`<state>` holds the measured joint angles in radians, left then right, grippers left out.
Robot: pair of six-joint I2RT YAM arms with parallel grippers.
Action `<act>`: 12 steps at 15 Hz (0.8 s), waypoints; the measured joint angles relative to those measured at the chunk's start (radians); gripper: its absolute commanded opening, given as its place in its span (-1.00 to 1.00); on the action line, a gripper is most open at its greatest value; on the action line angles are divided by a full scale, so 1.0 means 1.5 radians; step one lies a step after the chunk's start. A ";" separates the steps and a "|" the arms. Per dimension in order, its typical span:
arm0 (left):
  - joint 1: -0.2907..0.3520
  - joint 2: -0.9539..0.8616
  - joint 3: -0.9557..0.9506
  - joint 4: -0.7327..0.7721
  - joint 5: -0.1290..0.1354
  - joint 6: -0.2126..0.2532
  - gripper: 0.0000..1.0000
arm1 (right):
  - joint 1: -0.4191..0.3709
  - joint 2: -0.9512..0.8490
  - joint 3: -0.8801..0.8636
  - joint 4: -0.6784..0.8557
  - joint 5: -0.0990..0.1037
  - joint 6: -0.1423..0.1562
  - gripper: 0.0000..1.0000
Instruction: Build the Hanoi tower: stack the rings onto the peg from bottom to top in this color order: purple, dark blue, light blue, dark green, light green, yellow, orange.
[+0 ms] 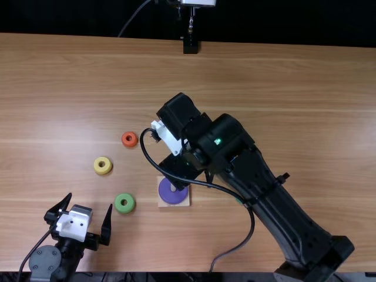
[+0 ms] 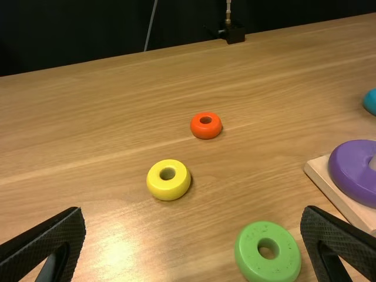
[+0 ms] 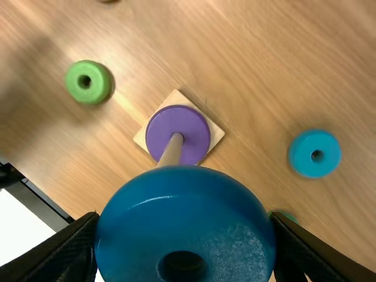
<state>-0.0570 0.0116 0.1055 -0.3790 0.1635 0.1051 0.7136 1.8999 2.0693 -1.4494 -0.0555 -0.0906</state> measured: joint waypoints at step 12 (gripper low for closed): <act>0.000 0.000 0.000 0.000 -0.001 0.000 1.00 | 0.026 0.043 0.000 0.002 0.000 0.002 -0.92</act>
<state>-0.0570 0.0116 0.1055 -0.3786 0.1627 0.1055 0.7528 1.9652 2.0697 -1.4460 -0.0555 -0.0875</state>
